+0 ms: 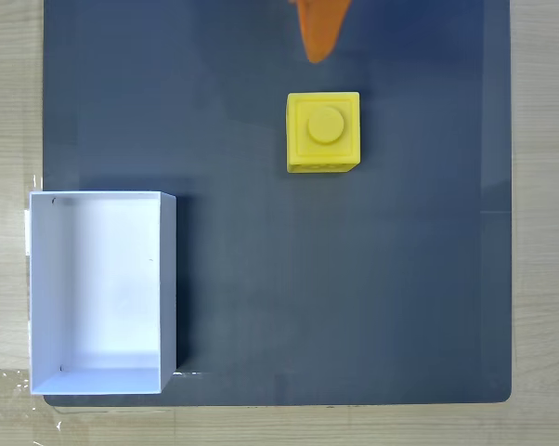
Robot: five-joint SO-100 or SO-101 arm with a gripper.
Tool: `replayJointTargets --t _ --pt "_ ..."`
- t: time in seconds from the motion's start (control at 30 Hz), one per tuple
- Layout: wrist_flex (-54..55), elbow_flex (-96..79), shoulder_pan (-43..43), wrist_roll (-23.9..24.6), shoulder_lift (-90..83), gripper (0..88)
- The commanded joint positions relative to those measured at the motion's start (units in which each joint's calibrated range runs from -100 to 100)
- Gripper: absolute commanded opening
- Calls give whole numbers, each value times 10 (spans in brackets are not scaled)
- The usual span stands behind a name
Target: Grasp a yellow block and put it in the box
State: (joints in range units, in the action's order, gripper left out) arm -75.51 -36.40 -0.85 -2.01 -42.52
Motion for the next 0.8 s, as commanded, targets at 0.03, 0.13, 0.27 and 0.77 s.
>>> replayJointTargets --t 0.03,0.13,0.27,0.77 --pt "-105 238 12 1 129 19" --pt "-166 337 9 1 204 21" --pt "-230 421 4 1 281 121" --pt "-241 374 -16 -4 429 519"
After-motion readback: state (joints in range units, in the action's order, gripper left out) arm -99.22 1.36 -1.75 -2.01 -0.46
